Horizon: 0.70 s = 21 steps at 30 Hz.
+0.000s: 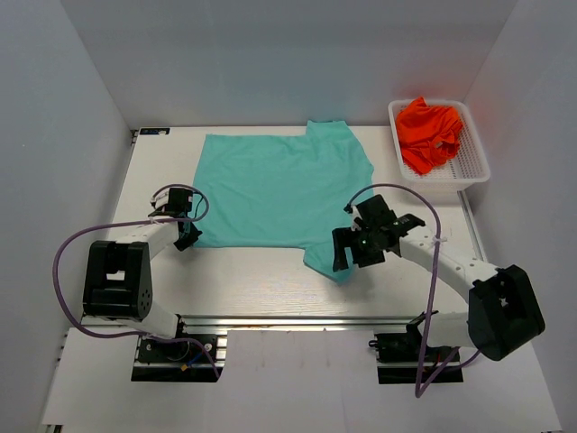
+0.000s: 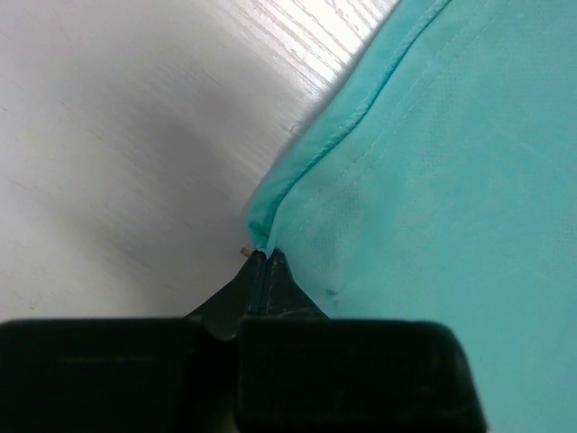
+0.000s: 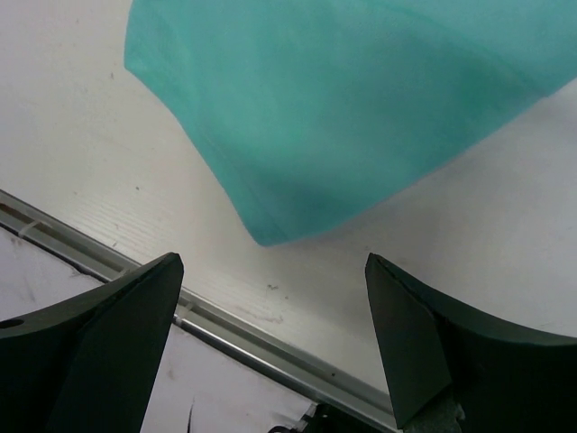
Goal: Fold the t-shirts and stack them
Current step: Grap the side of the flattened tshirt closest away from the robot with both arms
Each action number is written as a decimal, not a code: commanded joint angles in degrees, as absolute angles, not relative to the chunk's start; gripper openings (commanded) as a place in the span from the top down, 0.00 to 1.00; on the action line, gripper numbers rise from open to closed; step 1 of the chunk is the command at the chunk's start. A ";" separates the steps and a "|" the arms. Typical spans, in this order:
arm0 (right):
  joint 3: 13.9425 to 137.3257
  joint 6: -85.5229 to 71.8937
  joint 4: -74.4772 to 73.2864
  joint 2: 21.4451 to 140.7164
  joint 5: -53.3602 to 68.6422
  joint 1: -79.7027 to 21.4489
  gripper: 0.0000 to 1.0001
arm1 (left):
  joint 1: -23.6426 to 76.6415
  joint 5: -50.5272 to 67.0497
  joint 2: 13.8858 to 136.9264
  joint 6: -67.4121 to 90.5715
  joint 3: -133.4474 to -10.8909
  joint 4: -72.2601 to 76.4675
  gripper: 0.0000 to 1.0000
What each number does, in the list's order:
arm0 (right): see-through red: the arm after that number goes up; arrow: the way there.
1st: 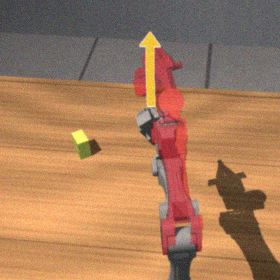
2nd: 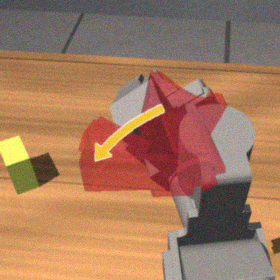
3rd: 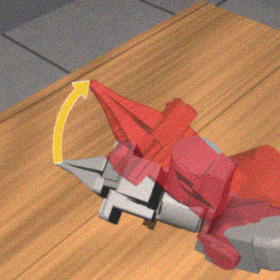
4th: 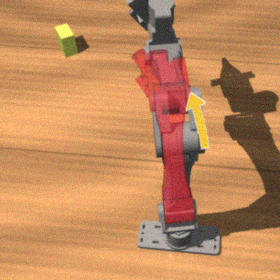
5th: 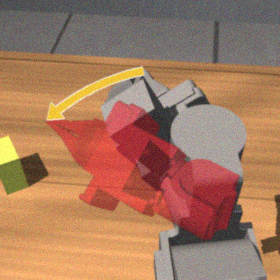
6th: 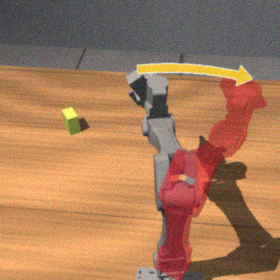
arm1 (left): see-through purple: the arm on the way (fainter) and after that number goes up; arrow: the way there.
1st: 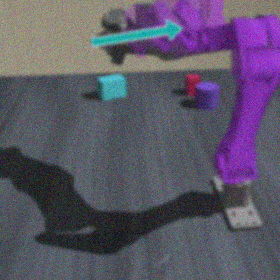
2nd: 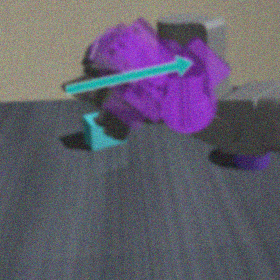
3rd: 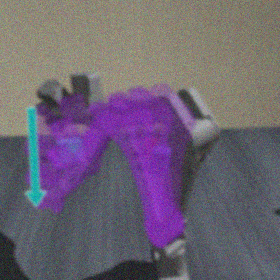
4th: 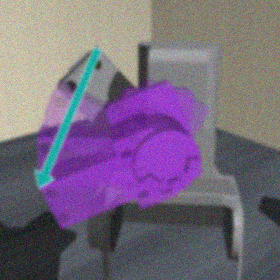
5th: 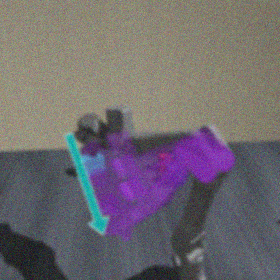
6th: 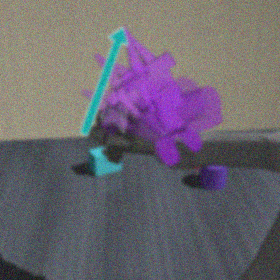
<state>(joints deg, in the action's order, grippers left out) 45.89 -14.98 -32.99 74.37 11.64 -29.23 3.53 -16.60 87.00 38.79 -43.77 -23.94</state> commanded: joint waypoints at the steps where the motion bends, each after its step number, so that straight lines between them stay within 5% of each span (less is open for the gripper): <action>1: 45.09 -18.45 -36.03 74.97 9.14 -32.69 0.13 | 3.34 -13.80 87.54 38.23 -42.89 -23.82 1.00; 13: 43.59 -18.28 -24.09 83.40 0.96 -41.04 0.37 | 3.34 -12.66 87.54 37.62 -43.42 -25.49 1.00; 16: 43.59 -17.84 -23.55 85.43 2.54 -41.48 0.90 | 3.34 -11.17 87.54 37.62 -43.95 -26.01 1.00; 17: 43.42 -17.93 -23.64 85.17 2.29 -41.40 1.00 | 3.34 -10.47 87.54 37.62 -44.47 -26.02 1.00; 21: 42.80 -19.42 -23.73 79.65 -3.59 -41.22 1.00 | 3.34 -8.18 84.82 35.78 -44.99 -26.02 1.00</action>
